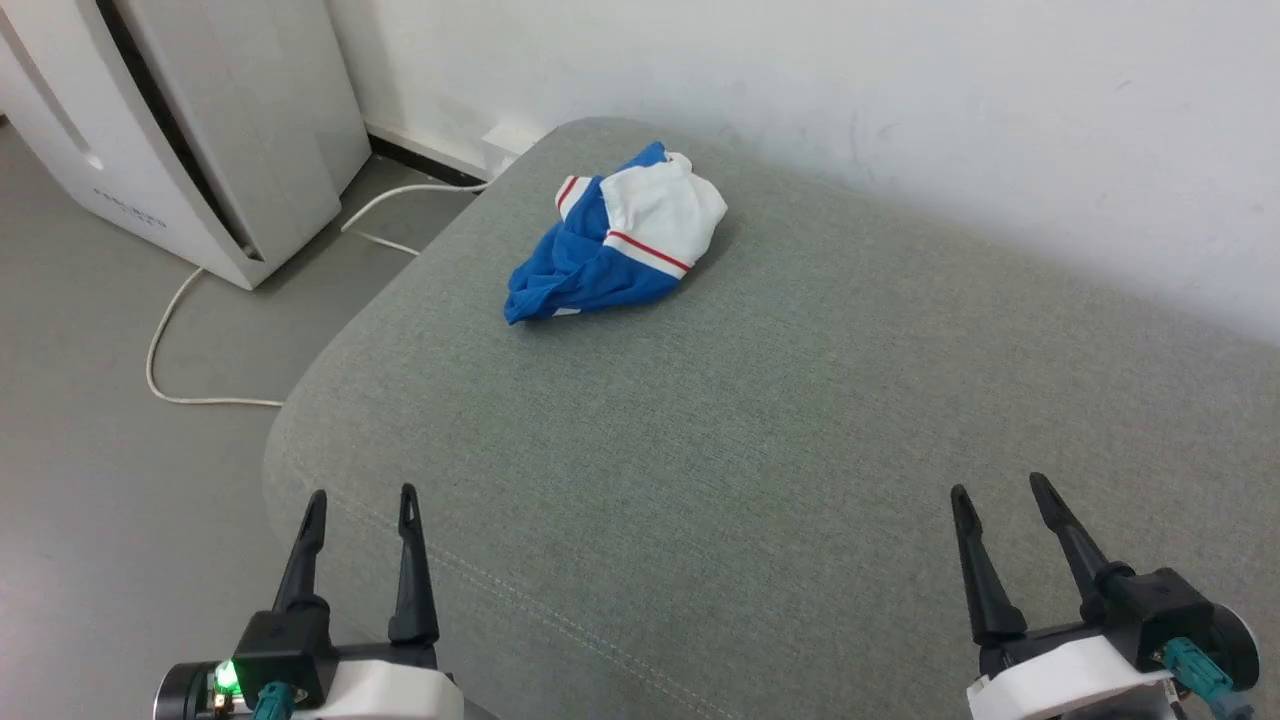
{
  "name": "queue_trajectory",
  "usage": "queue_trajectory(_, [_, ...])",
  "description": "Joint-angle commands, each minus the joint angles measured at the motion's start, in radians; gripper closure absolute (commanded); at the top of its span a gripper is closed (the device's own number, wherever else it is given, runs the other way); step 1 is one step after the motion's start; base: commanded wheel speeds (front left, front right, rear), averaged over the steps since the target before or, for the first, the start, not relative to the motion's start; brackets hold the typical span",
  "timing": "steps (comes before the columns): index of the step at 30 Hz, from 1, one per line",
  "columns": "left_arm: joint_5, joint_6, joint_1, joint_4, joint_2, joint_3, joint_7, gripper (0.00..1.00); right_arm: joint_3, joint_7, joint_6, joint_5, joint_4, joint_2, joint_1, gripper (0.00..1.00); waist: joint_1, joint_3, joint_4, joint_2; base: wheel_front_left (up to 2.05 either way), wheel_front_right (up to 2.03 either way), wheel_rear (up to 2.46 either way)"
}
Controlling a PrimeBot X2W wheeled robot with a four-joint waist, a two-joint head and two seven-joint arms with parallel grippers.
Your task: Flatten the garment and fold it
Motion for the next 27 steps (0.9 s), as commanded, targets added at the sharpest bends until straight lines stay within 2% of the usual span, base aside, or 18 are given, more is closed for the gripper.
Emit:
queue_trajectory(1, [-0.004,0.006,0.008,-0.007,-0.001,-0.003,-0.006,0.00,0.003,-0.006,-0.002,-0.006,-0.002,0.002,0.008,0.00,0.0000,0.004,-0.002,0.0000,0.00,0.00,0.00])
queue_trajectory(3, [-0.009,0.006,0.004,-0.008,-0.001,-0.005,-0.006,0.00,0.005,-0.006,-0.002,-0.011,-0.003,0.002,0.006,0.00,0.0000,0.010,-0.005,0.0000,0.00,0.00,0.00])
queue_trajectory(7, [-0.011,-0.025,-0.031,-0.020,-0.001,-0.010,-0.006,0.00,0.005,-0.006,-0.002,-0.036,-0.011,0.002,-0.004,0.00,0.0000,0.047,-0.020,0.0000,0.00,0.00,0.00])
queue_trajectory(11, [-0.034,-0.082,-0.113,0.022,0.003,-0.013,-0.006,0.00,0.004,-0.006,-0.002,-0.083,-0.036,0.002,-0.035,0.00,0.0000,0.136,-0.059,0.0000,0.00,0.00,0.00])
queue_trajectory(16, [-0.084,-0.157,-0.289,0.128,0.052,0.005,0.015,0.00,0.012,-0.006,-0.002,-0.136,-0.087,0.002,-0.087,0.00,0.0000,0.275,-0.138,0.0000,0.00,0.00,0.00])
queue_trajectory(22, [-0.153,-0.206,-0.565,0.268,0.151,-0.019,0.303,0.00,0.040,-0.006,-0.002,-0.181,-0.158,0.002,-0.138,0.00,0.0000,0.411,-0.215,0.0000,0.00,0.00,0.00])
queue_trajectory(27, [-0.199,-0.219,-0.797,0.363,0.259,-0.093,0.460,0.00,0.057,0.002,-0.002,-0.201,-0.212,0.002,-0.178,0.00,0.0000,0.499,-0.261,0.0000,0.00,0.00,0.00])
